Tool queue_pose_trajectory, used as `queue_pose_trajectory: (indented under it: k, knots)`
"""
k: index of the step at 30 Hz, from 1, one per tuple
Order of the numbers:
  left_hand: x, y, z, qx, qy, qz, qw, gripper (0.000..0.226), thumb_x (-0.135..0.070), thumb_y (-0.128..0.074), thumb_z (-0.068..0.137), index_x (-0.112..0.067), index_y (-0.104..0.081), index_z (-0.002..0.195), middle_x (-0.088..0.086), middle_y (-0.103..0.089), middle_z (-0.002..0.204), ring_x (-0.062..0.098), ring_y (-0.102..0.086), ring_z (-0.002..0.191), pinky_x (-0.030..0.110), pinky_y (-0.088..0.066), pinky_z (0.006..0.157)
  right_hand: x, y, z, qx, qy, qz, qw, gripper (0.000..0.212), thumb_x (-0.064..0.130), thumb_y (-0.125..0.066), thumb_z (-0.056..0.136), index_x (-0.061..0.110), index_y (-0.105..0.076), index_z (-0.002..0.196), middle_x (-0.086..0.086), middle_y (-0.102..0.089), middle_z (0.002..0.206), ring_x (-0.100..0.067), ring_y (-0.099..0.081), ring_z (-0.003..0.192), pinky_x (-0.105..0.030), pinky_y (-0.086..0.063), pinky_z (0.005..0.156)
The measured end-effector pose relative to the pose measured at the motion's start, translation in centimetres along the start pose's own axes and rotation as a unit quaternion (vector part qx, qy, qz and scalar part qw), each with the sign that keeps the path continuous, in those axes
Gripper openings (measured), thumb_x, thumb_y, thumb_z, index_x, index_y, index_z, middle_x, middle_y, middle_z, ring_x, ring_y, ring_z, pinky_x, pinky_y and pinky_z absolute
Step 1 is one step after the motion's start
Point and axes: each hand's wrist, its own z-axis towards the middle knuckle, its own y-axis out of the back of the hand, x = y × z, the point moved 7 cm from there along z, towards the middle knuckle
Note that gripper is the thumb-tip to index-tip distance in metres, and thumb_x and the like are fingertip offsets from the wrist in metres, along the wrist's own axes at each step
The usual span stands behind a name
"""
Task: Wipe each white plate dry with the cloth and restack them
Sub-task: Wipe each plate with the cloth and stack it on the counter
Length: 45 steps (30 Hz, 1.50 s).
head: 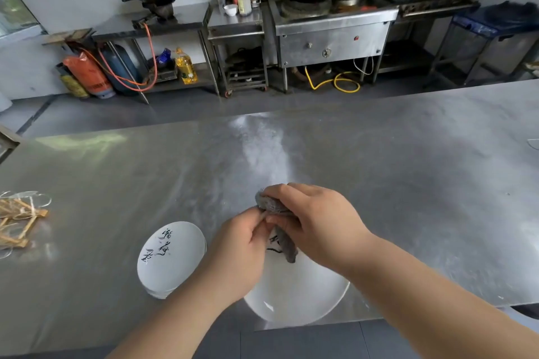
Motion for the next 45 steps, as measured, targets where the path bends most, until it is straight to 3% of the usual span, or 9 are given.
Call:
queue_pose_trajectory:
  k: [6, 10, 13, 20, 24, 28, 32, 38, 45]
  knots:
    - [2.5, 4.3, -0.4, -0.189, 0.087, -0.031, 0.978, 0.026, -0.039, -0.043, 0.111, -0.032, -0.064, 0.096, -0.014, -0.074, 0.088, 0.008, -0.068, 0.079, 0.043, -0.057, 0.078, -6.7, 1.1, -1.9, -0.051, -0.248, 0.086, 0.963, 0.018, 0.046, -0.059, 0.099, 0.033, -0.059, 0.112, 0.014, -0.068, 0.084, -0.015, -0.063, 0.078, -0.034, -0.053, 0.066]
    - [0.6, 2.5, 0.0, -0.080, 0.035, 0.031, 0.996, 0.031, -0.042, -0.043, 0.109, -0.062, -0.059, 0.090, -0.040, -0.065, 0.082, -0.017, -0.060, 0.079, 0.009, -0.046, 0.070, -4.4, 0.3, -2.1, -0.063, -0.195, 0.067, 0.976, 0.021, 0.041, -0.062, 0.099, 0.038, -0.057, 0.119, 0.017, -0.068, 0.090, -0.013, -0.061, 0.082, -0.025, -0.046, 0.066]
    - [-0.2, 2.4, 0.0, -0.088, -0.005, 0.045, 0.995, 0.022, -0.049, -0.042, 0.102, -0.062, -0.059, 0.095, -0.028, -0.070, 0.085, -0.004, -0.064, 0.079, 0.015, -0.048, 0.069, -2.4, 1.6, -1.0, -0.082, -0.104, 0.066, 0.989, 0.034, 0.039, -0.065, 0.094, 0.045, -0.056, 0.127, 0.021, -0.070, 0.099, -0.002, -0.061, 0.089, -0.004, -0.039, 0.072]
    - [3.5, 2.7, -1.1, -0.229, 0.181, -0.157, 0.943, 0.024, -0.054, -0.047, 0.108, -0.045, -0.068, 0.099, -0.014, -0.076, 0.103, -0.015, -0.067, 0.082, 0.014, -0.052, 0.067, -5.3, 1.7, -1.4, -0.104, -0.260, 0.218, 0.935, 0.013, 0.035, -0.067, 0.098, 0.047, -0.063, 0.103, 0.030, -0.069, 0.087, 0.005, -0.065, 0.077, -0.009, -0.044, 0.058]
    - [5.0, -3.3, -2.1, -0.010, 0.416, -0.461, 0.784, 0.095, -0.102, -0.029, 0.067, -0.032, -0.062, 0.122, 0.021, -0.064, 0.135, 0.043, -0.070, 0.114, 0.063, -0.058, 0.092, -2.5, 3.9, -0.6, -0.188, -0.132, 0.038, 0.972, 0.029, 0.015, -0.061, 0.098, 0.037, -0.064, 0.116, 0.022, -0.068, 0.076, -0.005, -0.057, 0.074, -0.016, -0.045, 0.063]
    - [3.6, -2.7, -0.4, 0.040, 0.342, -0.683, 0.644, 0.109, -0.086, -0.045, 0.083, 0.013, -0.065, 0.125, 0.039, -0.065, 0.124, 0.056, -0.068, 0.115, 0.068, -0.057, 0.091, 0.4, 2.7, -1.3, -0.167, 0.122, -0.045, 0.977, 0.022, 0.016, -0.060, 0.105, 0.009, -0.074, 0.120, -0.002, -0.070, 0.095, -0.026, -0.062, 0.080, -0.033, -0.053, 0.073]
    - [4.2, -1.9, 1.3, -0.027, 0.308, -0.674, 0.671, 0.062, -0.043, -0.036, 0.112, 0.009, -0.065, 0.127, 0.028, -0.075, 0.117, 0.035, -0.079, 0.095, 0.041, -0.066, 0.071, 0.9, -1.3, -3.1, -0.112, 0.156, -0.026, 0.981, 0.030, 0.021, -0.071, 0.100, 0.006, -0.073, 0.126, -0.010, -0.072, 0.127, -0.030, -0.068, 0.120, -0.040, -0.053, 0.106]
    - [2.4, -1.4, 2.1, 0.015, 0.207, -0.651, 0.730, 0.062, -0.042, -0.032, 0.112, 0.004, -0.060, 0.143, 0.027, -0.065, 0.140, 0.036, -0.067, 0.128, 0.045, -0.059, 0.100, -1.5, -2.2, -2.8, -0.058, -0.035, 0.073, 0.995, 0.047, 0.033, -0.054, 0.103, 0.015, -0.058, 0.147, -0.002, -0.054, 0.153, -0.024, -0.052, 0.142, -0.044, -0.052, 0.108]
    - [0.5, -2.1, 1.2, 0.022, 0.141, -0.609, 0.780, 0.045, -0.027, -0.044, 0.110, -0.012, -0.058, 0.150, 0.016, -0.062, 0.149, 0.029, -0.059, 0.139, 0.042, -0.055, 0.107, -1.0, -2.3, 1.0, 0.034, -0.079, -0.005, 0.996, 0.079, 0.064, -0.009, 0.104, 0.016, -0.003, 0.166, -0.008, 0.013, 0.174, -0.022, 0.020, 0.159, -0.042, 0.005, 0.130]
